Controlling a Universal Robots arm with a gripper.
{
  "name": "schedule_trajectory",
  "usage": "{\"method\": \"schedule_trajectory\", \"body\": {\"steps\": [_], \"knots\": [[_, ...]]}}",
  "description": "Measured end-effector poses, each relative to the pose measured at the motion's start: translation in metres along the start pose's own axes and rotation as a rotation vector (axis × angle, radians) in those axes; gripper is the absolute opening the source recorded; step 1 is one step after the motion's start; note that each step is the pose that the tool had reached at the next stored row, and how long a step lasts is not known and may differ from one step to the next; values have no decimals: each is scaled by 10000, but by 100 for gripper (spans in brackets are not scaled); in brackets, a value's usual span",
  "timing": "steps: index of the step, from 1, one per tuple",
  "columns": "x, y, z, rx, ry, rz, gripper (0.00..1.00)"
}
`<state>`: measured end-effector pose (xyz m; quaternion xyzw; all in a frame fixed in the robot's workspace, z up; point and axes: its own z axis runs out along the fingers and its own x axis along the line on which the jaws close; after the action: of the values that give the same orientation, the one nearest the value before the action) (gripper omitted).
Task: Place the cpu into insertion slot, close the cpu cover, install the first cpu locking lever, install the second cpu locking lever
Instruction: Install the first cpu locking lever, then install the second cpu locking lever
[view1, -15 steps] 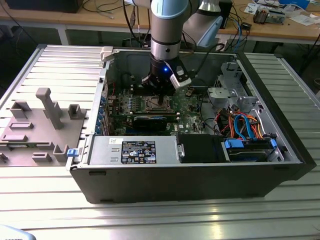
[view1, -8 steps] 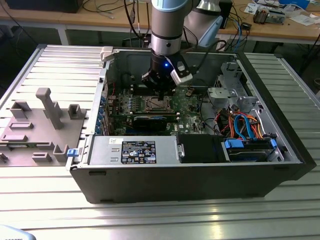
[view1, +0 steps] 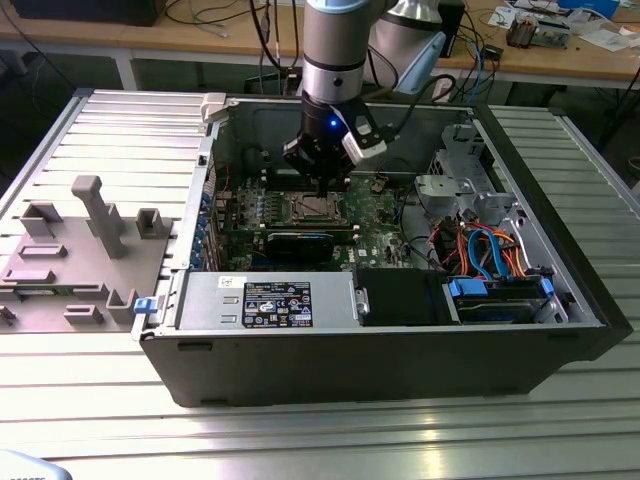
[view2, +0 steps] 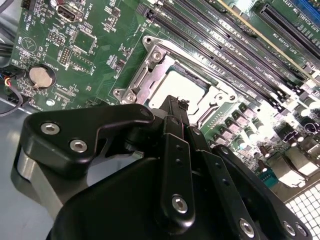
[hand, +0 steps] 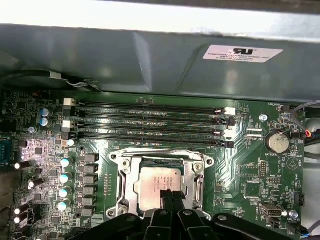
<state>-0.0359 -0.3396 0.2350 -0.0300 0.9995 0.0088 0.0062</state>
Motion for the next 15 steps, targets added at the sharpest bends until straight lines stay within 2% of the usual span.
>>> {"method": "schedule_trajectory", "body": {"steps": [15], "knots": [[0, 0, -20, 0, -1, 0, 11]]}}
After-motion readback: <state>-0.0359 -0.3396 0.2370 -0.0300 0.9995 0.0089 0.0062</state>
